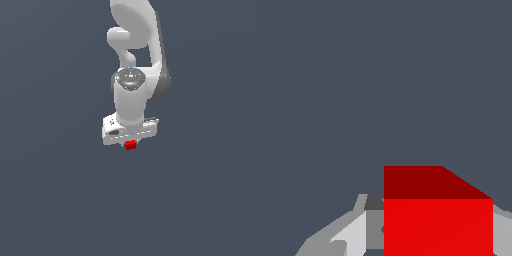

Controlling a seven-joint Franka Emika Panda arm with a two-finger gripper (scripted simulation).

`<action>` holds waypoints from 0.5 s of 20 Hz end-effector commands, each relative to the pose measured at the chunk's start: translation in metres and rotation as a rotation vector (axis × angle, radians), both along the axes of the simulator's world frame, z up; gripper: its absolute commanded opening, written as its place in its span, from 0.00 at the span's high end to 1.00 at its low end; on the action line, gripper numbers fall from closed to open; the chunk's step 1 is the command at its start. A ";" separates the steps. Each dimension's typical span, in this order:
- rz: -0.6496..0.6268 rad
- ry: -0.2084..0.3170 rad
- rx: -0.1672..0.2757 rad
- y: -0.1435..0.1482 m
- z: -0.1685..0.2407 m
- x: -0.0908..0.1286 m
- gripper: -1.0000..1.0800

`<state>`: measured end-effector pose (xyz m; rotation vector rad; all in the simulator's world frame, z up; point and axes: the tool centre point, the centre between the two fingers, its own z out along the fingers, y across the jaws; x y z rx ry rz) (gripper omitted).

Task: Pick up the red cube and move it to a goal position.

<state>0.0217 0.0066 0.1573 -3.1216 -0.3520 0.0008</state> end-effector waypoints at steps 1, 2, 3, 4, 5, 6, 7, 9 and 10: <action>0.000 0.000 0.000 0.000 0.028 0.006 1.00; 0.000 0.000 0.000 0.000 0.039 0.008 1.00; 0.000 0.000 0.000 0.000 0.049 0.011 1.00; 0.000 0.000 0.000 0.000 0.060 0.013 1.00; 0.000 0.000 0.000 0.000 0.070 0.016 1.00; 0.000 0.000 0.000 0.001 0.081 0.018 1.00; 0.000 0.000 0.000 0.001 0.091 0.021 1.00; 0.000 0.000 0.000 0.001 0.111 0.026 1.00; 0.000 0.000 0.000 0.001 0.121 0.029 1.00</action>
